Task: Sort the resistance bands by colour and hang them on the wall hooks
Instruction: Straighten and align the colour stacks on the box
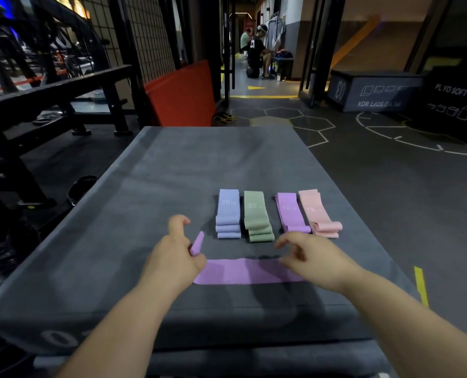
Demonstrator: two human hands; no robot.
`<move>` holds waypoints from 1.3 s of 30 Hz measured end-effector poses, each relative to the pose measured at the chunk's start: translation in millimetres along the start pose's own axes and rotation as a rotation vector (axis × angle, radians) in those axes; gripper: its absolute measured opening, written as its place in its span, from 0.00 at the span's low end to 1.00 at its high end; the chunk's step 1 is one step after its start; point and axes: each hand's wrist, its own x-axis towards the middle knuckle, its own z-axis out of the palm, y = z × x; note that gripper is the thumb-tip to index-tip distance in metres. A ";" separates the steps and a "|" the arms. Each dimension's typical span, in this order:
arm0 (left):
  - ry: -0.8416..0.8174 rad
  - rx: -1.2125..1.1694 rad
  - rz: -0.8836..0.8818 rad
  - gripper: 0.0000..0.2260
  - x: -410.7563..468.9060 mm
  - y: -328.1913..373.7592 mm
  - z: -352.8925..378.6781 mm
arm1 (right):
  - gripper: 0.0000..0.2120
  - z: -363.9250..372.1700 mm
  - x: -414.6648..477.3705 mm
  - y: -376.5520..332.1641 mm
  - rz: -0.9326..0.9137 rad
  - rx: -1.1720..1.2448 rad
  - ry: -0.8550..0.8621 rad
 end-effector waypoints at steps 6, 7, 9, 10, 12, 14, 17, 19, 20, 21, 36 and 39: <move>-0.090 -0.039 0.158 0.29 -12.4 27.7 22.6 | 0.19 28.3 -1.5 -35.7 -0.172 0.174 -0.093; -0.091 -0.048 0.179 0.28 -13.8 30.8 26.1 | 0.18 30.9 -0.3 -38.5 -0.189 0.172 -0.095; -0.087 -0.048 0.210 0.28 -15.3 34.6 32.7 | 0.17 35.7 2.1 -40.9 -0.207 0.200 -0.091; -0.085 -0.037 0.228 0.28 -16.0 35.5 35.4 | 0.15 36.8 2.5 -41.4 -0.196 0.223 -0.086; -0.079 -0.013 0.269 0.28 -17.1 36.1 40.6 | 0.12 37.1 3.4 -40.9 -0.150 0.268 -0.069; -0.082 -0.004 0.307 0.30 -17.8 36.3 44.7 | 0.07 36.6 5.2 -40.2 -0.133 0.290 -0.028; -0.095 -0.006 0.373 0.33 -16.3 34.5 49.8 | 0.07 36.1 8.5 -37.0 -0.101 0.279 0.070; -0.092 0.030 0.418 0.36 -13.4 28.7 54.4 | 0.07 35.2 10.7 -31.8 -0.051 0.269 0.096; -0.097 0.064 0.424 0.37 -12.2 26.2 55.2 | 0.08 34.4 11.2 -29.1 -0.028 0.271 0.098; -0.113 0.100 0.414 0.38 -11.2 24.2 54.9 | 0.09 33.5 11.5 -26.7 -0.010 0.279 0.094; -0.286 0.161 0.266 0.36 -3.6 19.4 49.3 | 0.09 11.5 9.4 5.2 0.134 0.376 0.042; -0.288 0.161 0.245 0.34 -2.0 18.2 47.3 | 0.09 7.1 7.5 10.7 0.161 0.306 0.043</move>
